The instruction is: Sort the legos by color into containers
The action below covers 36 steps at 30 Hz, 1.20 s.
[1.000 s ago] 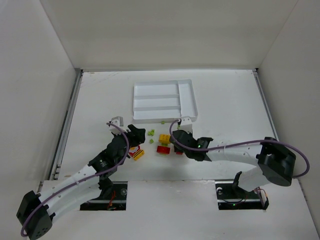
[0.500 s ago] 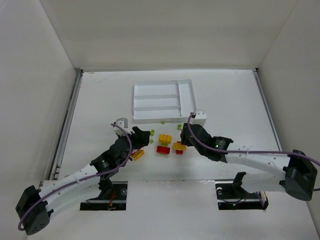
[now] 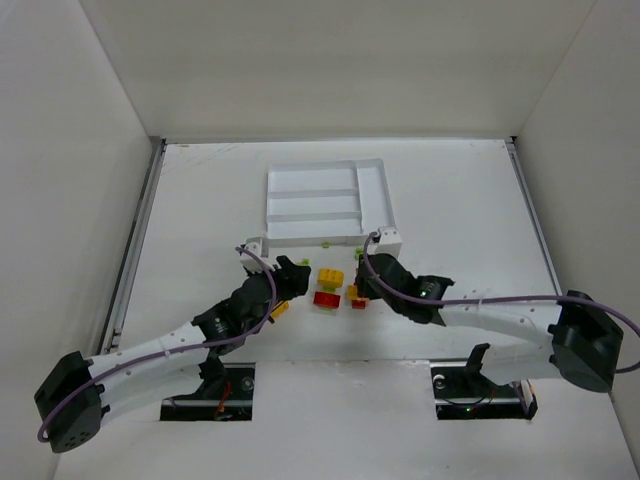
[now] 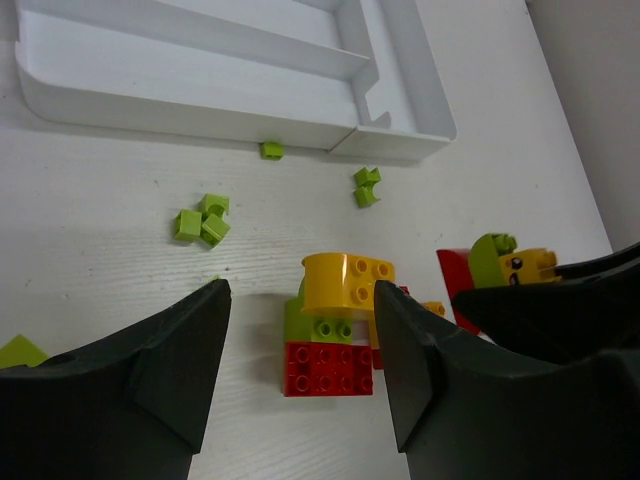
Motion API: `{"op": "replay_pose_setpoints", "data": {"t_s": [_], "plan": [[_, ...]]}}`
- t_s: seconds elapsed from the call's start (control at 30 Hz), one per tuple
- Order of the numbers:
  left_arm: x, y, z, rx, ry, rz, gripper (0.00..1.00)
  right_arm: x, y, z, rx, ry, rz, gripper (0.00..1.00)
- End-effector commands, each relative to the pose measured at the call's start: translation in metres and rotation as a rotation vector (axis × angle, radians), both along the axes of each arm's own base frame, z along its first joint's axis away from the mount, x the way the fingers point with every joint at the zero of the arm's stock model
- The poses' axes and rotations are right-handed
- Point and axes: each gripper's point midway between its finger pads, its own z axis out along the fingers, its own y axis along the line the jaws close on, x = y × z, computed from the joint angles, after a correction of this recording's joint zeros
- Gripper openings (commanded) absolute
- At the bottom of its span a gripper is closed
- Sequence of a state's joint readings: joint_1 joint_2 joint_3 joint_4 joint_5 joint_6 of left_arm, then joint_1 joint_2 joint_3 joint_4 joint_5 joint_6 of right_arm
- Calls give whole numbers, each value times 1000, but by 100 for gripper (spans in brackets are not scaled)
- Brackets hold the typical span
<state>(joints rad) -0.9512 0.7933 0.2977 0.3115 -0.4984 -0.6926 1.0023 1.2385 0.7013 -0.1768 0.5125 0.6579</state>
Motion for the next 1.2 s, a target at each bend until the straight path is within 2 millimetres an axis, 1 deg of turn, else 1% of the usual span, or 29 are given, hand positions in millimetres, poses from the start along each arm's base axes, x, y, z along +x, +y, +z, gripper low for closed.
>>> {"op": "replay_pose_setpoints", "data": {"t_s": [0.0, 0.07, 0.13, 0.2, 0.27, 0.3, 0.37, 0.47, 0.5, 0.63, 0.73, 0.8, 0.87, 0.97, 1.03, 1.17], "plan": [[10, 1, 33, -83, -67, 40, 57, 0, 16, 2, -5, -21, 30, 28], [10, 2, 34, -84, -69, 40, 57, 1, 18, 3, -13, -29, 34, 28], [9, 0, 35, -85, -71, 30, 57, 2, 21, 11, -3, -42, 44, 28], [9, -1, 37, -86, -74, 25, 56, 2, 24, 25, 23, -62, 63, 28], [7, -4, 42, -107, -81, 11, 55, -2, 33, 43, 74, -87, 107, 28], [6, -5, 48, -134, -87, 1, 55, -4, 39, 55, 121, -102, 137, 28], [5, -6, 65, -207, -117, -20, 55, -9, 51, 72, 207, -119, 196, 29], [3, -4, 84, -318, -137, -32, 56, -17, 65, 93, 331, -134, 279, 29], [2, -4, 89, -356, -135, -38, 57, -19, 67, 97, 361, -139, 297, 29], [-3, -12, 89, -465, -86, -82, 63, -24, 71, 104, 435, -137, 331, 29], [-9, -22, 97, -549, -76, -125, 70, -34, 80, 119, 525, -142, 397, 29], [-11, -25, 103, -585, -88, -144, 73, -40, 86, 128, 575, -147, 437, 30], [-11, -27, 106, -599, -94, -152, 74, -45, 91, 136, 621, -151, 469, 30], [-13, -31, 106, -606, -91, -164, 75, -53, 101, 144, 683, -143, 524, 30], [-16, -34, 109, -622, -101, -181, 75, -58, 108, 145, 724, -125, 559, 30], [-23, -33, 115, -663, -134, -205, 73, -61, 117, 142, 773, -79, 584, 31]]}}
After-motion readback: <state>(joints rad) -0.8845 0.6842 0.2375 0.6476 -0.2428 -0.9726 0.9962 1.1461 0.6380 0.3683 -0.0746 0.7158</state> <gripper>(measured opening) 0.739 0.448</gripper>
